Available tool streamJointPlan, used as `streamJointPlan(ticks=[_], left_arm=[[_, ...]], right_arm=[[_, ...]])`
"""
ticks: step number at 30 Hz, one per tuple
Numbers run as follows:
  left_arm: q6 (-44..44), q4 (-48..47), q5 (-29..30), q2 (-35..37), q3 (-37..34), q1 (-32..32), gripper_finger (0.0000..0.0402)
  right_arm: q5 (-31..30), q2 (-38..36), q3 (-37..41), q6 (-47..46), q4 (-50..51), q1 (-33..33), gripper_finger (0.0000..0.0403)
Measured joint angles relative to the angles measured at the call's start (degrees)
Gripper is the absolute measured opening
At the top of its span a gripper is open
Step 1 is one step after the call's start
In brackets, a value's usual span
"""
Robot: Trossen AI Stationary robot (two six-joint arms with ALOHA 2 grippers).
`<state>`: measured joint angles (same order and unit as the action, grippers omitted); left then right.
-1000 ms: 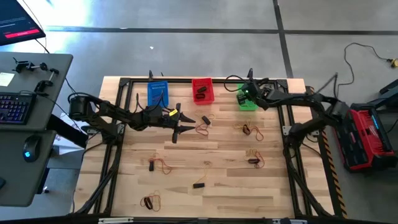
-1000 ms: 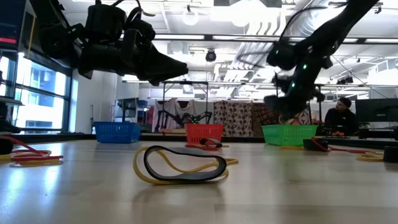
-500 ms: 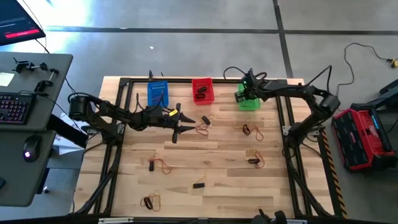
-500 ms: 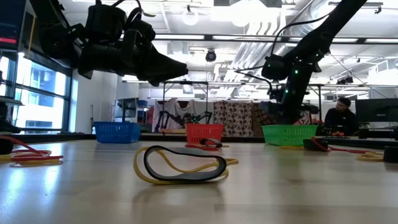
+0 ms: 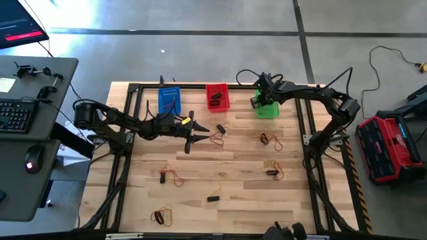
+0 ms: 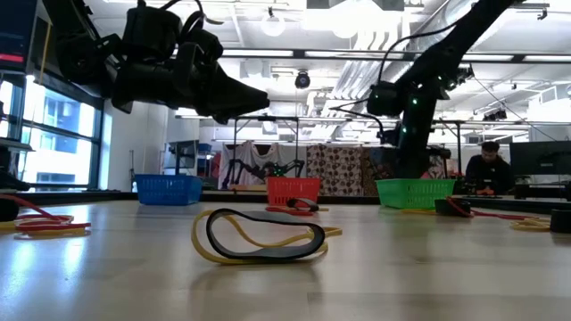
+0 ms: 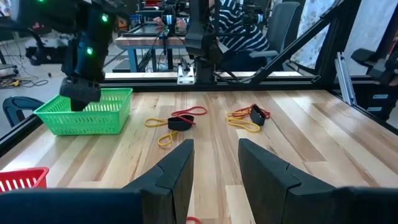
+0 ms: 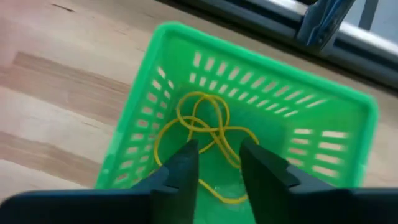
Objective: Sort rubber bands into baskets
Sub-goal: Put the red rubber band into the blue bin
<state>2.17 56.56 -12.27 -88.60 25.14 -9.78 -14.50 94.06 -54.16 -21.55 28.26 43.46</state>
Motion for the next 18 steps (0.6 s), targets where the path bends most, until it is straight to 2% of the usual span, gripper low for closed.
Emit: streamJointPlan(ticks=[4, 9, 13, 18], left_arm=[[0.0, -0.6, 0.0, 0.0, 0.0, 0.0, 0.0119], [0.0, -1.8, 0.0, 0.0, 0.0, 0.0, 0.0119], [0.0, -2.0, 0.5, 0.0, 0.0, 0.0, 0.0119], [0.1, -2.2, 0.6, 0.0, 0.0, 0.0, 0.0119]], right_arm=[[-0.7, 0.0, -4.4, 3.4, 5.1, -0.7, 0.0149], [-2.0, 0.0, -10.1, 7.1, 12.1, -3.5, 0.0149], [-2.0, -0.1, -13.8, 8.5, 17.4, -7.2, 0.011], [-1.5, -0.9, -14.1, 8.4, 21.0, -13.4, 0.0023]])
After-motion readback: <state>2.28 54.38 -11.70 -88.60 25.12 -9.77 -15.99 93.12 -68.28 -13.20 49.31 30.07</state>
